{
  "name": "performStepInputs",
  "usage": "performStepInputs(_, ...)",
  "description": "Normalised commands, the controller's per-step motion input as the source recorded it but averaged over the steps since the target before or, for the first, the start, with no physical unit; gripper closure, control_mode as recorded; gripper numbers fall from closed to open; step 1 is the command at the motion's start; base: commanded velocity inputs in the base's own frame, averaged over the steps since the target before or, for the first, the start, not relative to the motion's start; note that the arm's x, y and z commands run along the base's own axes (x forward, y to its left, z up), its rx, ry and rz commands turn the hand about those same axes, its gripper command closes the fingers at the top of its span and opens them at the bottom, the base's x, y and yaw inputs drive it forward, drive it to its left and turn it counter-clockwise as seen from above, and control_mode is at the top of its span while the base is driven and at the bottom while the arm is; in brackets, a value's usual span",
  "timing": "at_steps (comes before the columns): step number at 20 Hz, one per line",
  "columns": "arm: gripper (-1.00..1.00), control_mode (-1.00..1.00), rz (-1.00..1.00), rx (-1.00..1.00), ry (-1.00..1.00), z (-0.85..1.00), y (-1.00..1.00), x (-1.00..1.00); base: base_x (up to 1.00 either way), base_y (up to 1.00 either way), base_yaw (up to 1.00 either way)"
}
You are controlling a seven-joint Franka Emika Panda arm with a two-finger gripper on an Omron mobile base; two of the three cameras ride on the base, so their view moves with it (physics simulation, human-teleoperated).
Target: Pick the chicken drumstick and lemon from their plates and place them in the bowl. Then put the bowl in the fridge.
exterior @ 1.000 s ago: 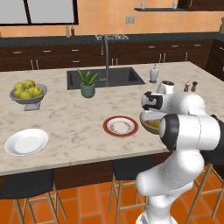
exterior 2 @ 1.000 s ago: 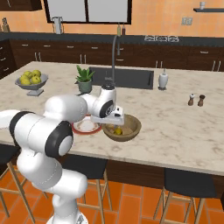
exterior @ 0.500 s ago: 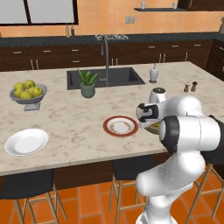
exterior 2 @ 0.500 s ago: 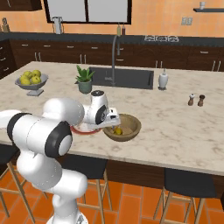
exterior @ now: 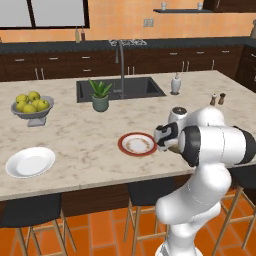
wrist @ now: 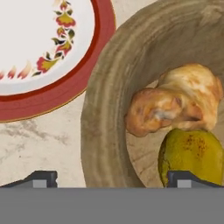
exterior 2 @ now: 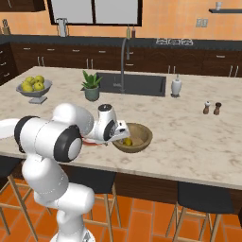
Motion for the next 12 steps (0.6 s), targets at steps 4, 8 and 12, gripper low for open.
performStepInputs(4,1.0,-1.0,0.0,0.0,-0.01,-0.16,-0.02,0.07,0.0,0.0,0.0)
performStepInputs(8,1.0,-1.0,0.0,0.0,-0.01,-0.12,0.0,0.0,0.0,0.0,0.0)
performStepInputs(12,1.0,-1.0,0.0,0.0,0.0,-0.01,-0.04,-0.02,0.0,0.0,0.0)
